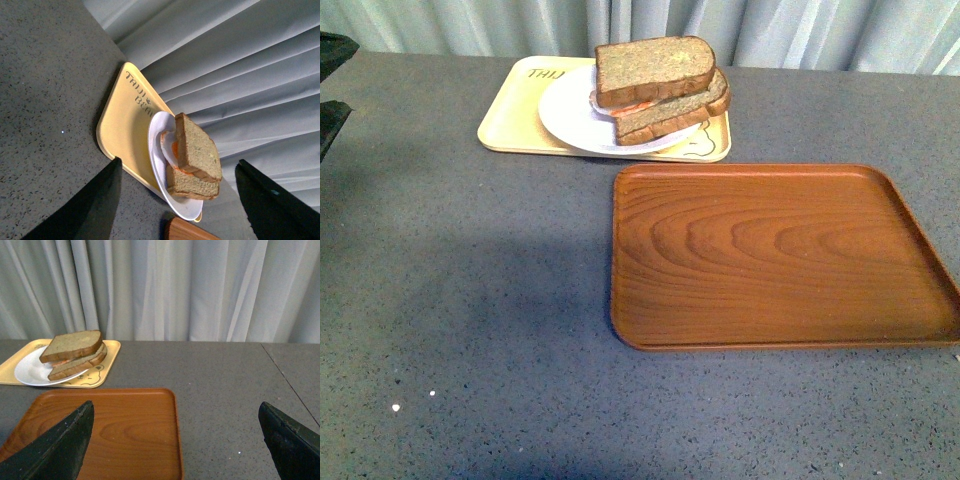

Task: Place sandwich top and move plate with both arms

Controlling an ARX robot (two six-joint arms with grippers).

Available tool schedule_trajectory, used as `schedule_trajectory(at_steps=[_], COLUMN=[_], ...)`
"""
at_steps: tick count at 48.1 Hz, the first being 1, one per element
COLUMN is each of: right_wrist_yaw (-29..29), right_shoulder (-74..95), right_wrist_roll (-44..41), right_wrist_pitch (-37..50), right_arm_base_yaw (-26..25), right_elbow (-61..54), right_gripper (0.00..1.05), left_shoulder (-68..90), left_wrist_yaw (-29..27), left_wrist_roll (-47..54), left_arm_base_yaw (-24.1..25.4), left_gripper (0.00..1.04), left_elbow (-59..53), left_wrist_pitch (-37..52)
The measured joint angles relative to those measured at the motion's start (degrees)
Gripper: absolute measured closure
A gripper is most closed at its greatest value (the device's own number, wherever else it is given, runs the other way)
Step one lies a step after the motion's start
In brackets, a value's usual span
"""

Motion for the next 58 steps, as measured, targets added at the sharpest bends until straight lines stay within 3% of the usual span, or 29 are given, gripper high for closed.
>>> schedule_trajectory(at_steps=[16, 20, 24, 30, 38, 45, 58], right_wrist_yaw=[0.0, 0.2, 0.0, 0.2, 0.2, 0.2, 0.2], right_shoulder=[0.0, 0.0, -0.2, -0.2, -0.1, -0.1, -0.1], right_wrist_roll=[0.0, 0.0, 0.0, 0.0, 0.0, 0.0, 0.0], right_wrist_pitch=[0.0, -0.1, -0.1, -0.1, -0.1, -0.1, -0.1], right_arm_base_yaw=[0.0, -0.1, -0.1, -0.1, -0.1, -0.1, -0.1], right_elbow=[0.0, 0.0, 0.0, 0.0, 0.0, 0.0, 0.0], right_gripper=[0.09, 0.09, 0.09, 0.09, 0.09, 0.09, 0.09], left_shoulder=[0.0, -16.6, -36.7, -46.3, -59.2, -73.5, -84.8], left_wrist_yaw=[-2.4, -17.3, -20.2, -20.7, -20.7, -20.7, -20.7], left_wrist_roll=[2.2, 20.7, 40.9, 50.5, 53.9, 54.3, 54.5], left_arm_base_yaw=[0.0, -2.1, -3.4, -3.4, -3.4, -3.5, -3.5], left_gripper=[0.87, 1.03, 1.03, 1.03, 1.03, 1.03, 1.03], left_elbow=[-1.6, -16.9, -28.1, -31.0, -32.8, -32.6, -32.7], left_wrist_pitch=[0.1, -2.6, -6.3, -12.7, -23.0, -37.7, -47.6])
